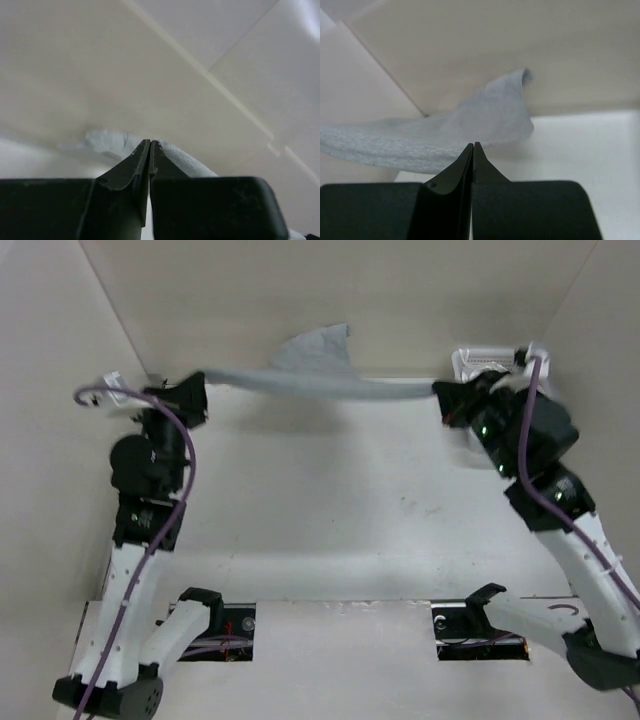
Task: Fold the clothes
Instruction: Flatten the tank top out, then fold the tank top
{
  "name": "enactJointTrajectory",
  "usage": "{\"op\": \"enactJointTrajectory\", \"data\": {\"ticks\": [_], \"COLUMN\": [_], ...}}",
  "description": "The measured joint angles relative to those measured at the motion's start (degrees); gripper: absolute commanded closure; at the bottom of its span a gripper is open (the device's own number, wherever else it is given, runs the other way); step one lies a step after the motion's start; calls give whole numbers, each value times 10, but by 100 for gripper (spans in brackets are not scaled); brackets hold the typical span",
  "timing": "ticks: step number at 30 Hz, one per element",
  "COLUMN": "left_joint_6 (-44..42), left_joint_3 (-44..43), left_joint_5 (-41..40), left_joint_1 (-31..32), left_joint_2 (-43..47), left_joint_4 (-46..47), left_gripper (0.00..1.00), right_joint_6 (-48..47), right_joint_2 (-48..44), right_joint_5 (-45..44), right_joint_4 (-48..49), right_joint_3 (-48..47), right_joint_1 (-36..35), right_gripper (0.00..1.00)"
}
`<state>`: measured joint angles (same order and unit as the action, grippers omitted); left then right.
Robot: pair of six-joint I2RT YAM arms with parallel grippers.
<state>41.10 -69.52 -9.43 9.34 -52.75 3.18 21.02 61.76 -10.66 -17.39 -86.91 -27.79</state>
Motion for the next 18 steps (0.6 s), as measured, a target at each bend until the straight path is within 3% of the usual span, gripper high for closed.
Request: {"op": "enactJointTrajectory", "data": {"ticks": [4,9,13,18], "left_joint_6": [-5,33,83,134], "left_joint_3": [234,424,441,410], "left_joint_5": [-47,-66,-69,-91], "left_joint_1": [50,63,103,134], "left_joint_2": [116,208,316,422], "left_joint_4": [-4,-153,-272,-398], "left_gripper": [100,100,100,100], "right_joint_6": [28,96,177,285], "right_joint_2": [-127,-206,-265,-326], "right_joint_5": [-24,-44,-60,-106], "right_joint_4": [29,16,-26,-103], "right_joint_3": [253,490,587,603], "right_joint_1": [-52,-125,-223,-368], "right_gripper": [100,100,100,100]}}
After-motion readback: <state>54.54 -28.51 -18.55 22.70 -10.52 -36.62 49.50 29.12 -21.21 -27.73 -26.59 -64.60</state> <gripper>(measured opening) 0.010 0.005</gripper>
